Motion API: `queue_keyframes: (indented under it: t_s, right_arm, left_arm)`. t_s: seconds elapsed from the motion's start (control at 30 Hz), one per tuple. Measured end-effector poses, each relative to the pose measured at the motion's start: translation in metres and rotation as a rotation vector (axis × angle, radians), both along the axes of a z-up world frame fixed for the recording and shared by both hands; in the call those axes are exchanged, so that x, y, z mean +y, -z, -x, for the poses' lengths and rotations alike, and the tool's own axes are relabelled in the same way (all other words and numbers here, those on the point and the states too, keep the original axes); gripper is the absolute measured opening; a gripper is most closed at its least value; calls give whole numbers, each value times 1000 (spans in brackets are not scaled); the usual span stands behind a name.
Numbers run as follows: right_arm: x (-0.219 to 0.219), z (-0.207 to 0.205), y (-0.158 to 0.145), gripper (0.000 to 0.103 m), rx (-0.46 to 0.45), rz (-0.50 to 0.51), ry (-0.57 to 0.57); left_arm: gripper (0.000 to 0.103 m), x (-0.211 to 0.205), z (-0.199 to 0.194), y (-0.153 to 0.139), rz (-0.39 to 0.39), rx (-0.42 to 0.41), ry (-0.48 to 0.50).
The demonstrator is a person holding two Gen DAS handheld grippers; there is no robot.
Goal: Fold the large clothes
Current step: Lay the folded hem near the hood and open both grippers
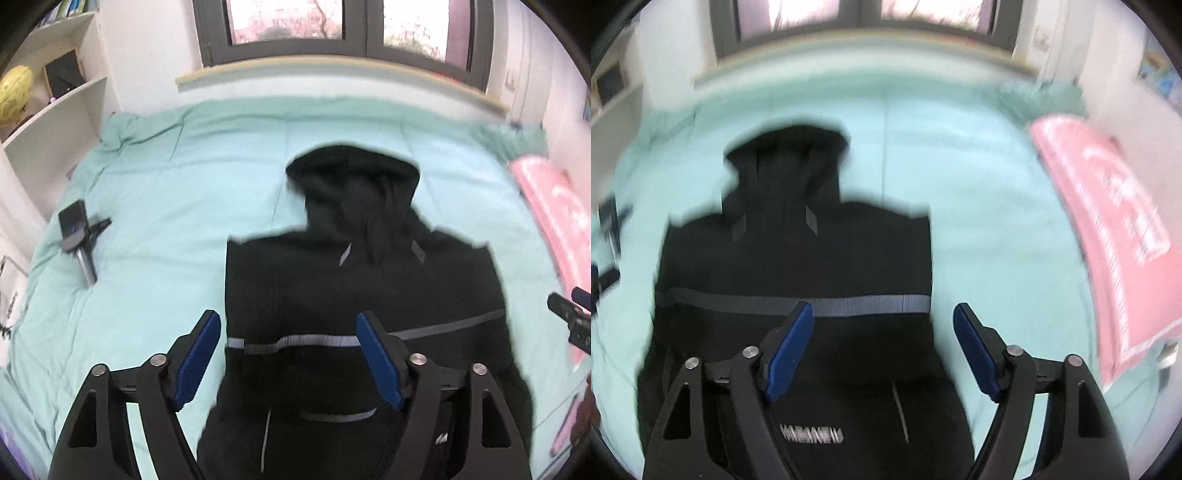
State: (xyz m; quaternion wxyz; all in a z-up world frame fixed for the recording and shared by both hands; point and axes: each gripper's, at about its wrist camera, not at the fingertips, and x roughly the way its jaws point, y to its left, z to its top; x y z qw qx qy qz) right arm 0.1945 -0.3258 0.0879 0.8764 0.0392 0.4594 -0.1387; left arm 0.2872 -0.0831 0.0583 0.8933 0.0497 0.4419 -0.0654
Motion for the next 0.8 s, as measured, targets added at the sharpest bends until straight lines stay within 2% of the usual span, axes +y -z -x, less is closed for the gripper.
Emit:
queue_keyframes:
  t_s: [0.03,0.13,0.27,0.37,0.43,0.6,0.8]
  right_arm:
    - [-1,-11,-10,89,-15,-6,0]
    - [-9,-52,-29,90,-45,-53,-30]
    - [-22,-115,-21,90,-28,-62,-32]
    - [-31,-167,2,85,-4,-91,-46]
    - [-39,-196,20,76,10,-103,-51]
    - [-54,-269,71,76,55,-159,-70]
    - [-58,-323,116,76,115,-170,-92]
  left_arm:
    - [78,2,-11,-9,15,-10,0]
    - [78,5,-49,-28,49,-61,-10]
    - [78,0,-123,-18,40,-55,-29]
    - [78,-4,-181,6,46,-12,-38]
    - [78,-8,-219,29,57,19,-44]
    - [78,-20,-279,77,59,84,-47]
    - [78,-33,-325,123,92,150,-50]
